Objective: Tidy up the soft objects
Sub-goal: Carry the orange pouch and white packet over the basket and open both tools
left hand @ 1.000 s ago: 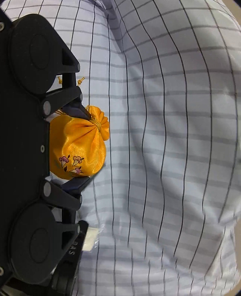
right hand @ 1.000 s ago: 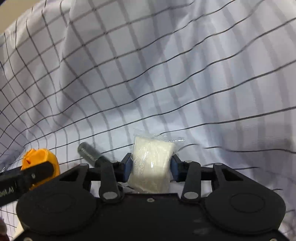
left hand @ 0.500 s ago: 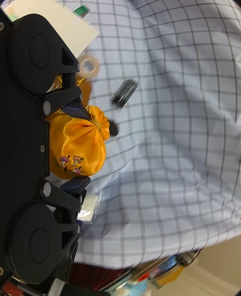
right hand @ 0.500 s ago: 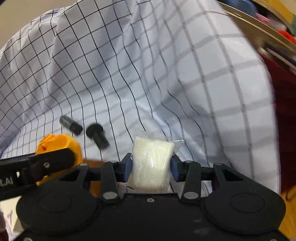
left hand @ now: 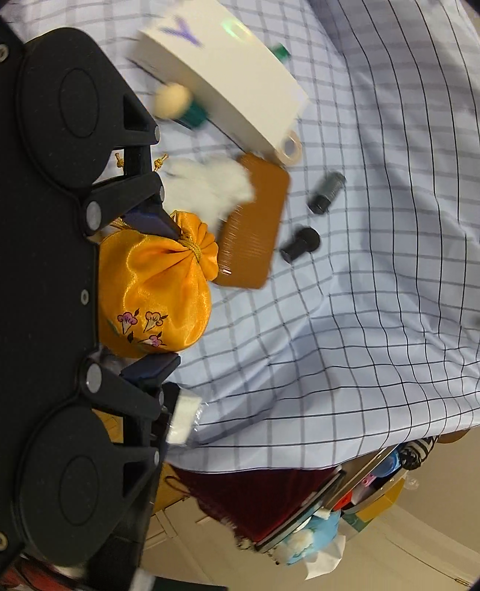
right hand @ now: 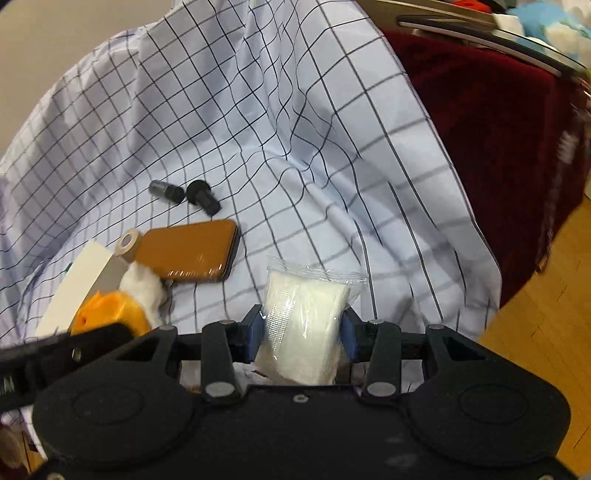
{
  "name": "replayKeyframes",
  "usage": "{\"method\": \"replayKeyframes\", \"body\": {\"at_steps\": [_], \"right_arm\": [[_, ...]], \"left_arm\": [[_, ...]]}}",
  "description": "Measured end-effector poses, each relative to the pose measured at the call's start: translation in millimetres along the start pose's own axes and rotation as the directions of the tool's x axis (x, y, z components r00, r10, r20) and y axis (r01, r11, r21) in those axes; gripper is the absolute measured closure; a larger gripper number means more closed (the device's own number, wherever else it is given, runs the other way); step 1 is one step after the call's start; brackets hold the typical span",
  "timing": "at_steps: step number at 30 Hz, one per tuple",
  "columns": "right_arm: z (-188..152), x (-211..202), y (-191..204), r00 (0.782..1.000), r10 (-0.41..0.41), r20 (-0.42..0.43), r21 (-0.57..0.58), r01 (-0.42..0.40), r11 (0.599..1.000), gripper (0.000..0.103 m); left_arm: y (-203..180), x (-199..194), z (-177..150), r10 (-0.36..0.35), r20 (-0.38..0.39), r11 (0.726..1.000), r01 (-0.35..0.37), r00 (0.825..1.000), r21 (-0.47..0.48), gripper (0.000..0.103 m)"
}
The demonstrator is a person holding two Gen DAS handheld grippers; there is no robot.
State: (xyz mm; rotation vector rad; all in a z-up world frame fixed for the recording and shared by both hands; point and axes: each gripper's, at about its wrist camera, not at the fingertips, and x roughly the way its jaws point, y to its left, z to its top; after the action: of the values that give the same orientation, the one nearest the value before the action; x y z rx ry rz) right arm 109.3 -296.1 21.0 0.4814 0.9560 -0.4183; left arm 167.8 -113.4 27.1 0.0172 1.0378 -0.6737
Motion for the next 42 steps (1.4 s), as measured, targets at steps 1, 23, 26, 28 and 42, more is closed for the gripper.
{"method": "replayKeyframes", "body": {"at_steps": [1,23,26,28,42], "right_arm": [[-5.1,-4.0,0.1,1.000,0.006,0.003,0.001,-0.006,1.000,0.061],[-112.5,-91.1,23.8,0.964,0.233,0.127,-0.155,-0.212,0.965,0.060],[-118.5,-91.5,22.9,0.963,0.244,0.114,-0.157,-0.225,0.962,0.060],[-121.6,-90.9,23.9,0.964,0.247,0.099,-0.160,-0.229,0.960,0.060],[-135.4,-78.3,31.9,0.974,0.224,0.036,-0.196,-0.212,0.957,0.060]], "left_arm": [[0.4,-7.2,-8.8,0.010,0.007,1.000,-0.010,1.000,-0.002,0.041],[4.6,-67.6,-149.9,0.266,0.099,0.955,-0.248,0.959,-0.163,0.041],[5.8,-68.8,-157.5,0.289,0.101,0.947,-0.269,0.952,-0.177,0.041],[6.5,-69.1,-160.9,0.306,0.102,0.941,-0.284,0.946,-0.184,0.041],[13.6,-76.4,-175.8,0.338,0.161,0.923,-0.293,0.927,-0.250,0.025]]}}
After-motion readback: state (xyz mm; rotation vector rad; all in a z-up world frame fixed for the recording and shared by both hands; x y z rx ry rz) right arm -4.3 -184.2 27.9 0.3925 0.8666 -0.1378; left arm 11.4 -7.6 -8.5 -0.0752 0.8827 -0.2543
